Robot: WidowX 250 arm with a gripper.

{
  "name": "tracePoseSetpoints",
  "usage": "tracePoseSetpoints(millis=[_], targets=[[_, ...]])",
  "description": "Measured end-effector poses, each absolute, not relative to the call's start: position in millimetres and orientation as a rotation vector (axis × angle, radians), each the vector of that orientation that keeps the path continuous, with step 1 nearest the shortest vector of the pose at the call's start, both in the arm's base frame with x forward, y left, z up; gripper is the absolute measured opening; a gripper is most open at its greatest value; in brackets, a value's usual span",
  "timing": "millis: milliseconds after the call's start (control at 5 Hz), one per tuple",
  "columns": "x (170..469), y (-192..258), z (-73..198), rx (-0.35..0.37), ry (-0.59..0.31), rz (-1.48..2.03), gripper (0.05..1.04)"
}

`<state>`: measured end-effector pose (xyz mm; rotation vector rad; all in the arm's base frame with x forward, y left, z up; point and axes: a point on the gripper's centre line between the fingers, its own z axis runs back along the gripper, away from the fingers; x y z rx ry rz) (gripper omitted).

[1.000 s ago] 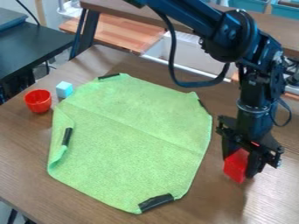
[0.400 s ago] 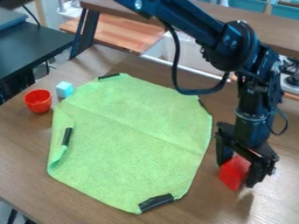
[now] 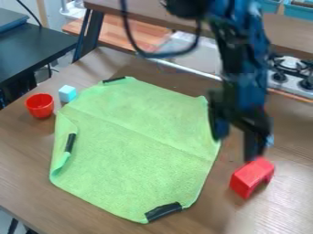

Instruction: Remove the red object from the cloth

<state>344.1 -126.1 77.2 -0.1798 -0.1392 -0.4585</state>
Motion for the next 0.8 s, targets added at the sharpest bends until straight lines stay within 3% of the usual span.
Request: tracePoseSetpoints(millis=[400, 800], targets=[[312, -61, 113, -0.043, -0.119, -0.552, 1.0], [275, -15, 138, -0.015, -0.162, -0.584, 0.999]])
